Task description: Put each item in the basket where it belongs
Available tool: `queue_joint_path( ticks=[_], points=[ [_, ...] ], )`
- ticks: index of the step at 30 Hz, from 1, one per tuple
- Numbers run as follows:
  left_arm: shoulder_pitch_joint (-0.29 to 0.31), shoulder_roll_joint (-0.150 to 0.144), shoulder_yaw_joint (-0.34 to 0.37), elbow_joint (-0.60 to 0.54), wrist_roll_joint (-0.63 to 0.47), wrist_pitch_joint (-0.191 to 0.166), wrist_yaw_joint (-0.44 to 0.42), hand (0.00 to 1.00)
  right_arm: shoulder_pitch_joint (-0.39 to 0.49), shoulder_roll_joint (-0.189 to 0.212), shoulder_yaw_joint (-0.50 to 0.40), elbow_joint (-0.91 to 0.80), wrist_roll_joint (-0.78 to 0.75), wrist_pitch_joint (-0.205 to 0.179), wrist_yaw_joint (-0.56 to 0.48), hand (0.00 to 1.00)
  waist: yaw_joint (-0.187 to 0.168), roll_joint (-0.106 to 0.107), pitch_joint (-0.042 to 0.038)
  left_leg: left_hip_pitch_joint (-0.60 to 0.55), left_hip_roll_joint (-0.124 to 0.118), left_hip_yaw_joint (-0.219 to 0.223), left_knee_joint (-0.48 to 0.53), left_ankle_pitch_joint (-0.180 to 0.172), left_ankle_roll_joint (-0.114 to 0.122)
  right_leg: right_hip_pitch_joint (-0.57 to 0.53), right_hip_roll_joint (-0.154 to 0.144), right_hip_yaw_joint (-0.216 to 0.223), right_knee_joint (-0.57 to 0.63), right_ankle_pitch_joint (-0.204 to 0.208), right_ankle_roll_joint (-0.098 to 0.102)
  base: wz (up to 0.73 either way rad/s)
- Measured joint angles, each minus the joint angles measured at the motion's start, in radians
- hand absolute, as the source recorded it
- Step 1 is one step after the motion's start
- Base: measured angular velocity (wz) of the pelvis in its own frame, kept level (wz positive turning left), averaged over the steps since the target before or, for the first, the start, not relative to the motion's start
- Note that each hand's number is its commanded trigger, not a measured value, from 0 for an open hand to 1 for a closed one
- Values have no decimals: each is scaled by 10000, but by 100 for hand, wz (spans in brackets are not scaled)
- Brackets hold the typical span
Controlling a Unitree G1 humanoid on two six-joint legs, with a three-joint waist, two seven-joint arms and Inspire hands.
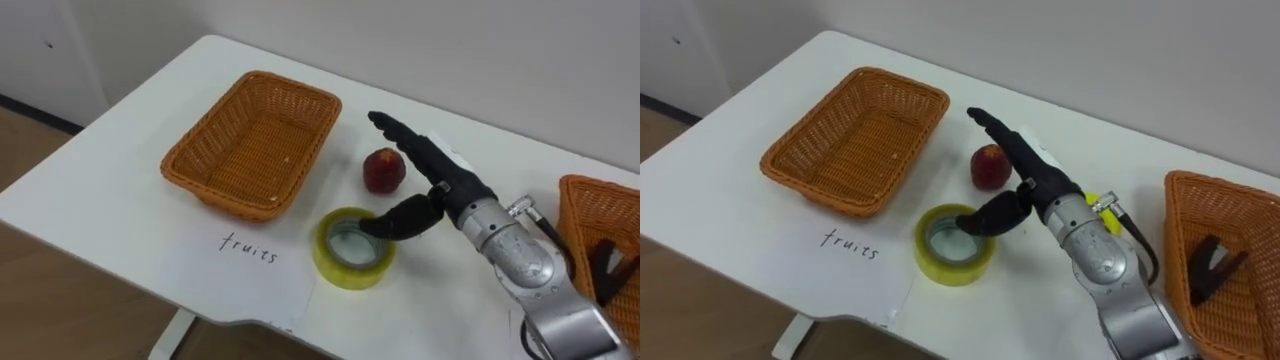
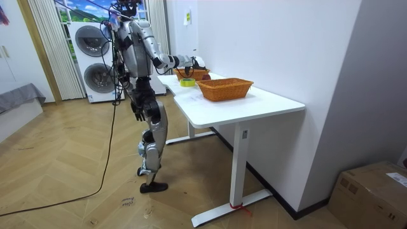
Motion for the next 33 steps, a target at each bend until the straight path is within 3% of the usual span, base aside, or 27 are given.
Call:
queue_joint_path(
  ticks=[7,14,20,28,33],
  points=[
    [11,3,-82,-227,-12,45,177,0,-41,0,44,0,-20,0,-1,0,21,6,2,-109,-42,-29,123,12,20,-37,-46,-123,6,-23,39,4],
    [49,-70,-217,-296,-17,59,180,0,-74,12,802,-1,-442,0,154,0,53,81,-4,-112,-38,-57,106,12,20,-40,-38,-136,25,-26,44,0],
    [49,-68,-319,-295,-17,130,142,0,-75,12,865,-1,-726,12,168,0,64,162,-56,-110,-42,-90,74,12,20,-33,-41,-145,70,-26,44,0],
    [44,-69,-583,-201,-19,217,66,0,-73,14,1165,-33,-1250,291,556,0,52,156,-68,-58,-65,-125,39,38,57,-16,-74,-136,177,-25,44,0],
    [80,-52,-586,-200,-26,224,-154,0,-74,15,1164,-59,-1377,439,765,0,59,78,-120,-37,-79,-133,17,57,73,2,-87,-138,179,-25,43,0]
  ],
)
